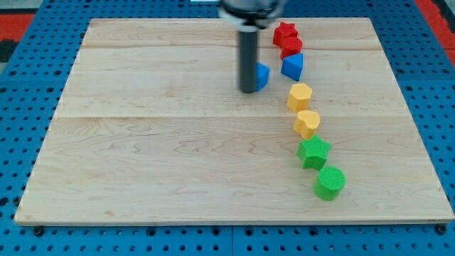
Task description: Push the red star slightly to the right side
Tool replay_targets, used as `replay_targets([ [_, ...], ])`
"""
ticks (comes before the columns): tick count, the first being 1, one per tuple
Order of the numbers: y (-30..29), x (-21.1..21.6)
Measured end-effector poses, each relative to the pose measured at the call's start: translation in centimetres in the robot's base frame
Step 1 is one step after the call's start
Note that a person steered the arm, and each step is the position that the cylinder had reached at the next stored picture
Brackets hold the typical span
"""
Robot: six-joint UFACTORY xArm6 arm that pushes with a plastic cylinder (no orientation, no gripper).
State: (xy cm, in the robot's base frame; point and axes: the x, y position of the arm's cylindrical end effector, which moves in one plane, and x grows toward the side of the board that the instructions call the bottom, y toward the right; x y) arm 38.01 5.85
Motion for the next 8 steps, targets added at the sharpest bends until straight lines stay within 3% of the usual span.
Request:
replay_targets([
  [1,-6.3,0.9],
  [2,-6.5,-2.7],
  [4,2.1,-2.5],
  [6,2.4,-3.6],
  [8,-1.6,-6.3],
])
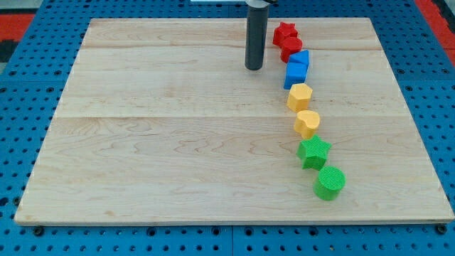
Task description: Push the red star slightly to the right side
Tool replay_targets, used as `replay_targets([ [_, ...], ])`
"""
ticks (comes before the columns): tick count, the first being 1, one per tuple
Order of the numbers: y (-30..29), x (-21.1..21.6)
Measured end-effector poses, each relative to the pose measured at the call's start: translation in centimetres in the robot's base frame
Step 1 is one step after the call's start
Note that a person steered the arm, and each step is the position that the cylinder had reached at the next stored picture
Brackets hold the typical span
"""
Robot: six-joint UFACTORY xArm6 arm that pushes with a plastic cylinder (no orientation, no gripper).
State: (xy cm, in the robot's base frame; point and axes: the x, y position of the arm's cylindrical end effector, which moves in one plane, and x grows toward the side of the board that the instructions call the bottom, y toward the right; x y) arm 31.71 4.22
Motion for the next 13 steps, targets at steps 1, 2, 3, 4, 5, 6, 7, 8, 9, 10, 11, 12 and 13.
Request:
replay_targets([
  [1,1.1,-3.0],
  [2,3.6,-3.3],
  [3,1.3,-3.3],
  [4,-3.5,-3.3],
  [5,-5.4,-5.2],
  [6,-5.1,-6.9],
  [7,-3.8,-7.0],
  [8,0.9,-8.0],
  [9,4.7,-9.2],
  [10,5.3,-9.2],
  [11,7.3,-9.2],
  [12,7.8,-9.9],
  [13,4.6,-12.5],
])
